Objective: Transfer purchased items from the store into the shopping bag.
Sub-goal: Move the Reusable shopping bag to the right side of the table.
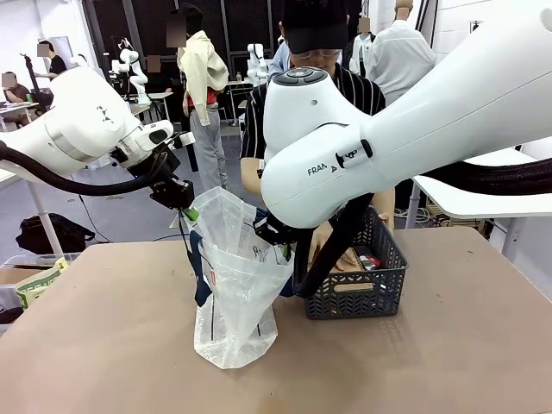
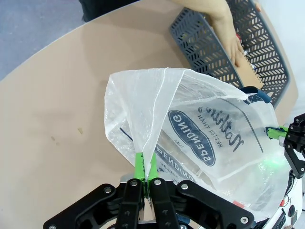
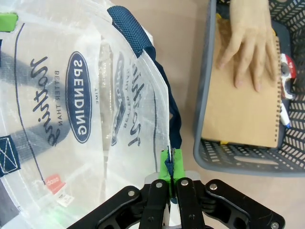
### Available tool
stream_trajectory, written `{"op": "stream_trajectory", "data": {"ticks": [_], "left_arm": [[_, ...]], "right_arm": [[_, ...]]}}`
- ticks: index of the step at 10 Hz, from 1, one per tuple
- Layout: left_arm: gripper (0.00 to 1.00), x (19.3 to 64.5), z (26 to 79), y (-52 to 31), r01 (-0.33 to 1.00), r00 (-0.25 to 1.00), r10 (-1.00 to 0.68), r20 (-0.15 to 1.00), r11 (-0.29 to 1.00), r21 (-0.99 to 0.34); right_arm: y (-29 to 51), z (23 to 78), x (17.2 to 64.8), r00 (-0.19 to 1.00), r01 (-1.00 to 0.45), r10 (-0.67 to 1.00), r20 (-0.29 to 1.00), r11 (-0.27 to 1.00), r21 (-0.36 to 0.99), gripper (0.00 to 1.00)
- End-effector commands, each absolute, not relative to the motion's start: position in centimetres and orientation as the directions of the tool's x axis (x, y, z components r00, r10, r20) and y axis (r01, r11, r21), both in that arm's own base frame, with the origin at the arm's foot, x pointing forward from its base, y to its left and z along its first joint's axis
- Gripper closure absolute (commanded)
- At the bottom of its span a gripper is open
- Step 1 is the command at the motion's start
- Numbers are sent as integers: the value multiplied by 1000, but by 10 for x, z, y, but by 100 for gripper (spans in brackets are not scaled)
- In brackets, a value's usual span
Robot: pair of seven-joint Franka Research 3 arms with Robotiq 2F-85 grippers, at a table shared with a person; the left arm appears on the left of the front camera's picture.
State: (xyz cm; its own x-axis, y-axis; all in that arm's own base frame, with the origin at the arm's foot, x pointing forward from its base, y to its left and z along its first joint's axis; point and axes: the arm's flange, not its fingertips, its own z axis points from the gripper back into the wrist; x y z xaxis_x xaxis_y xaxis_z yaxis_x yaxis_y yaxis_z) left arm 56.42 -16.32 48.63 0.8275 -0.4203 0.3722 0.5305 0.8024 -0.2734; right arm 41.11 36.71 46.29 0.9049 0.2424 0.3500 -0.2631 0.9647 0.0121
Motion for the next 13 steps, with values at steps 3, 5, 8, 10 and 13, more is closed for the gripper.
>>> {"op": "stream_trajectory", "data": {"ticks": [3, 5, 8, 10, 13], "left_arm": [[100, 566, 486, -161, 530, 827, -419, 375, 804, -270], [100, 566, 486, -161, 530, 827, -419, 375, 804, -270], [100, 566, 486, -161, 530, 827, -419, 375, 804, -270], [100, 566, 486, -161, 530, 827, -419, 375, 804, -270], [100, 566, 486, -161, 530, 827, -419, 375, 804, -270]], "right_arm": [[365, 461, 408, 902, -263, 242, 358, 965, 9, 100], [365, 461, 408, 902, -263, 242, 358, 965, 9, 100], [365, 461, 408, 902, -263, 242, 358, 965, 9, 100], [365, 461, 408, 902, -263, 242, 358, 965, 9, 100], [365, 461, 408, 902, -263, 242, 358, 965, 9, 100]]}}
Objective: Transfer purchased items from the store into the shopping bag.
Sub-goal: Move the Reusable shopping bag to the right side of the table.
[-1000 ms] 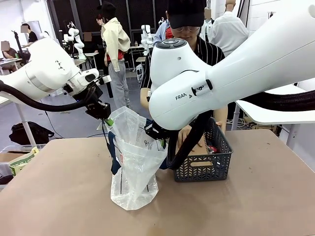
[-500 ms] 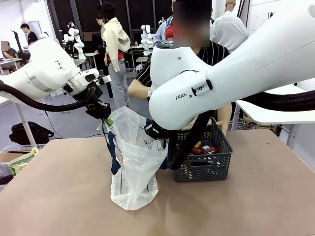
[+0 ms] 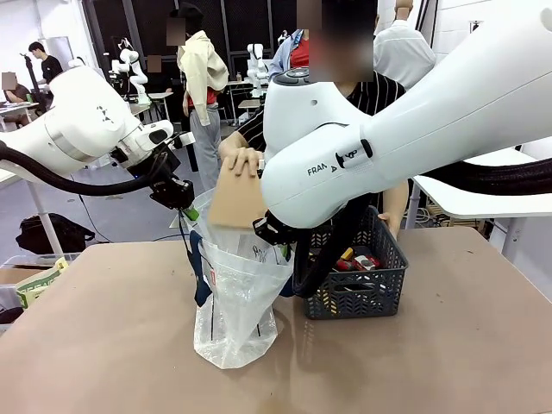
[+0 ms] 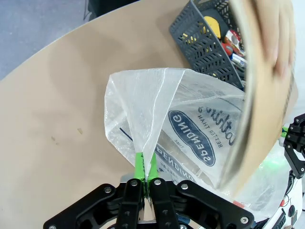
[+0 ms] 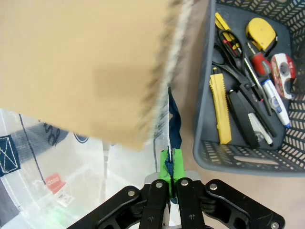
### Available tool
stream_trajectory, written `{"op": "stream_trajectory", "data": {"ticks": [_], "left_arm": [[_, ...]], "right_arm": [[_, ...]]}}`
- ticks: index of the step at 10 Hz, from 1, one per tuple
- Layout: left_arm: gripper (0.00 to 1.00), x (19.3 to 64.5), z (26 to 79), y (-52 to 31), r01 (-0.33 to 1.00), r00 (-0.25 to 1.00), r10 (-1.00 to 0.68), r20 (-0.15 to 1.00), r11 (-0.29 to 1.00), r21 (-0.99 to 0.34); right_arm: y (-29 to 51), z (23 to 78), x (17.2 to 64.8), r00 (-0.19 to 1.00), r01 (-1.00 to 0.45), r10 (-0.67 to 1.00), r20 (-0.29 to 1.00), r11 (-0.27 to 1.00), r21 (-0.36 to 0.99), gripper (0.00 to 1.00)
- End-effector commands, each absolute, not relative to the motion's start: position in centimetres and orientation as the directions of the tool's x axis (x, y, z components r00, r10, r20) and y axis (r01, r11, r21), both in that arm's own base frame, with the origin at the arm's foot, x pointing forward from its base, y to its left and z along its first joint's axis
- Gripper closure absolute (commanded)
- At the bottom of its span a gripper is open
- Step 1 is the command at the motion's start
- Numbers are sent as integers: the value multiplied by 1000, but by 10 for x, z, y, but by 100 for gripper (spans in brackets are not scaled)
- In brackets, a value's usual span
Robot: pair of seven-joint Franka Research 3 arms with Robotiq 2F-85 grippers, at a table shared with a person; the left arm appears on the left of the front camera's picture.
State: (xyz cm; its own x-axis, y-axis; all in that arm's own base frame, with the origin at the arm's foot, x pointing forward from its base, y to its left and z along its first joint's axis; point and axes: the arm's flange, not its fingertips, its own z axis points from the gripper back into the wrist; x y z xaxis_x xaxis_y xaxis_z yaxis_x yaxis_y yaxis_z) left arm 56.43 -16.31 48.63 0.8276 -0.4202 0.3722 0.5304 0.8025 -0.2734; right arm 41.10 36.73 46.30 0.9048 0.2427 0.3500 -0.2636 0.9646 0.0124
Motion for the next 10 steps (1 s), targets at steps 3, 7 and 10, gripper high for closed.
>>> {"op": "stream_trajectory", "data": {"ticks": [3, 7, 10], "left_arm": [[100, 566, 486, -161, 530, 827, -419, 375, 804, -270], [100, 566, 486, -161, 530, 827, -419, 375, 804, -270], [100, 566, 486, -161, 530, 827, -419, 375, 804, -270]], "right_arm": [[365, 461, 408, 902, -263, 242, 358, 965, 9, 100], [365, 461, 408, 902, -263, 242, 358, 965, 9, 100], [365, 461, 408, 902, -263, 242, 358, 965, 9, 100]]}}
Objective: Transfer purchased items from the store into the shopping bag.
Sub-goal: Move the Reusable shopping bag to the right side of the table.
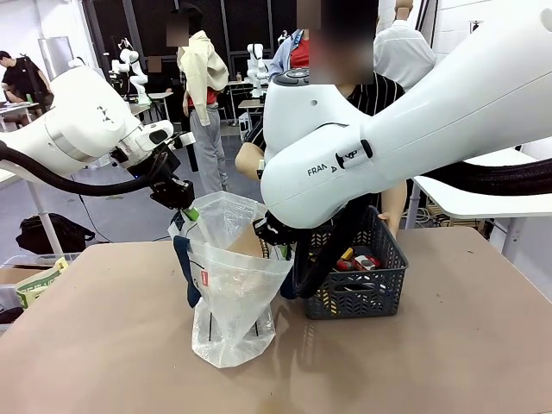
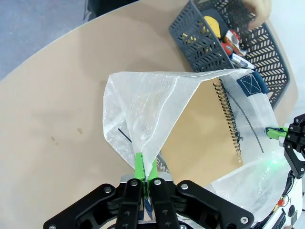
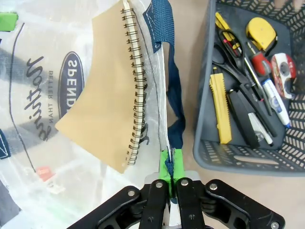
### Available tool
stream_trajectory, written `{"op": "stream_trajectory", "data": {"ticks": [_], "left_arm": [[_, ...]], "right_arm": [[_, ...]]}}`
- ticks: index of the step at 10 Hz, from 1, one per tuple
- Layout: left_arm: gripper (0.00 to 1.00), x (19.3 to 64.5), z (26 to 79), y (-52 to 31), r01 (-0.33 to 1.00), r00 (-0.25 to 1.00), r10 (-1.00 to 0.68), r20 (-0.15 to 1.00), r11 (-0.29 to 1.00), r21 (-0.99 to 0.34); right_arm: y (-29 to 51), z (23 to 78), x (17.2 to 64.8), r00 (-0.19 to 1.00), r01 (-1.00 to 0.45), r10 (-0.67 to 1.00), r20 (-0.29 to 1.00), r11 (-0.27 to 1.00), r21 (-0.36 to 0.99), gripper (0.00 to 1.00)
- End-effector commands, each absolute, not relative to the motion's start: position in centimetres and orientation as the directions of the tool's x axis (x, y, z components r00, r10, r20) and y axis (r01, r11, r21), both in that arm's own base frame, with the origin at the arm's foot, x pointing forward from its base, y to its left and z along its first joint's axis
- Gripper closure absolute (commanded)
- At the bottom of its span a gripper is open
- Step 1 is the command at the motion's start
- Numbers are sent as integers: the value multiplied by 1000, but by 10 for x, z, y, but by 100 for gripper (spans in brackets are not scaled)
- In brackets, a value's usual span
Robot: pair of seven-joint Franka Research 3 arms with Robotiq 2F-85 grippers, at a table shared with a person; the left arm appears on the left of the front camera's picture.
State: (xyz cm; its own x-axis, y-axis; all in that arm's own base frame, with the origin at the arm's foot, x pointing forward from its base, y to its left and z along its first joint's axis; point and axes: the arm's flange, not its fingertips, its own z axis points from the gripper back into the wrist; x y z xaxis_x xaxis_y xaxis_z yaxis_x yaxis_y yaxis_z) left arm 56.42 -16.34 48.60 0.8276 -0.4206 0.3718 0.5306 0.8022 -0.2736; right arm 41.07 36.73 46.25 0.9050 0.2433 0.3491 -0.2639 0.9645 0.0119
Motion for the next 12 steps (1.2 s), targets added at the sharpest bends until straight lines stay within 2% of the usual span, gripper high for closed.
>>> {"op": "stream_trajectory", "data": {"ticks": [1, 12], "left_arm": [[100, 566, 486, -161, 530, 827, -419, 375, 804, -270], [100, 566, 486, -161, 530, 827, -419, 375, 804, -270]], "right_arm": [[365, 461, 408, 902, -263, 242, 358, 965, 9, 100], [365, 461, 408, 902, -263, 242, 358, 965, 9, 100]]}}
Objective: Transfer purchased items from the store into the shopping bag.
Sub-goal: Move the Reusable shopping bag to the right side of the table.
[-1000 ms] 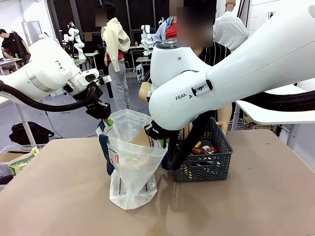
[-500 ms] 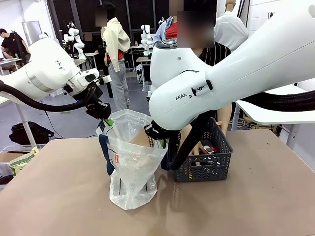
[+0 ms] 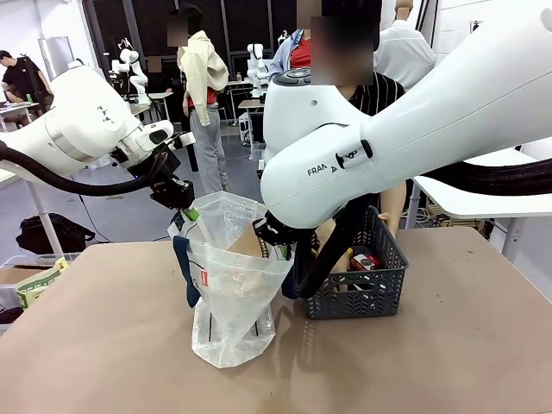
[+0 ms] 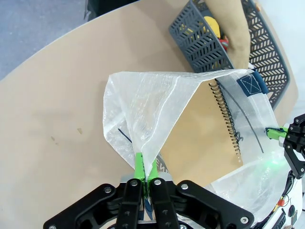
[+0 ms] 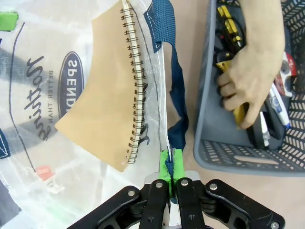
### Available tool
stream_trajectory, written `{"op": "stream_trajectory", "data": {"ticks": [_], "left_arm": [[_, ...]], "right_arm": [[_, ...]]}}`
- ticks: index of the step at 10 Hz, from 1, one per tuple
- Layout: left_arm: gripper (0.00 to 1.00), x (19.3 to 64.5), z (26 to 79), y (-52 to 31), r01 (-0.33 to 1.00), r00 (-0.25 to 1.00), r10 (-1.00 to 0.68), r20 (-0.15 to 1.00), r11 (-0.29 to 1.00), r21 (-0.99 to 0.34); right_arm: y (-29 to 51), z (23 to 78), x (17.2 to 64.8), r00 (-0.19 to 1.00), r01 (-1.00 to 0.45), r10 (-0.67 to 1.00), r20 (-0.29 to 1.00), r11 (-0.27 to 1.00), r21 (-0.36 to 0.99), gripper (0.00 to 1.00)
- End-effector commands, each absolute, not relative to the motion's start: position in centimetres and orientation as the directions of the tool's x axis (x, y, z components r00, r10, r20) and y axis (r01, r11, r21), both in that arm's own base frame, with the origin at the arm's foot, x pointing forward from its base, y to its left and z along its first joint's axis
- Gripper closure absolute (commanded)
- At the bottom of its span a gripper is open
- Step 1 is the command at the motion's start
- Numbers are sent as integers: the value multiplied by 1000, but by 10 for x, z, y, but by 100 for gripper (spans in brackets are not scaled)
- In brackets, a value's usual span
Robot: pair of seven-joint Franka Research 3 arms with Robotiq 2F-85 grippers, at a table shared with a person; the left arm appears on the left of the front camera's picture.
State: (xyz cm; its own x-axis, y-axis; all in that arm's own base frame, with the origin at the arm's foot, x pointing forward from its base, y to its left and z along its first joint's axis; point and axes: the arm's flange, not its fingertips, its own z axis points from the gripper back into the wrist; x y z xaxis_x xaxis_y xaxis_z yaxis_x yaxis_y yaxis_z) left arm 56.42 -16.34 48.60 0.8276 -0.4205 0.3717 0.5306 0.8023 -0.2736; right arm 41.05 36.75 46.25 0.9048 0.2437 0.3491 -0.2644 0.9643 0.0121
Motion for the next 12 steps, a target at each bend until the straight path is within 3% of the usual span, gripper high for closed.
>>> {"op": "stream_trajectory", "data": {"ticks": [1, 12], "left_arm": [[100, 566, 486, -161, 530, 827, -419, 375, 804, -270], [100, 566, 486, -161, 530, 827, -419, 375, 804, -270]], "right_arm": [[365, 461, 408, 902, -263, 242, 358, 965, 9, 100], [365, 461, 408, 902, -263, 242, 358, 965, 9, 100]]}}
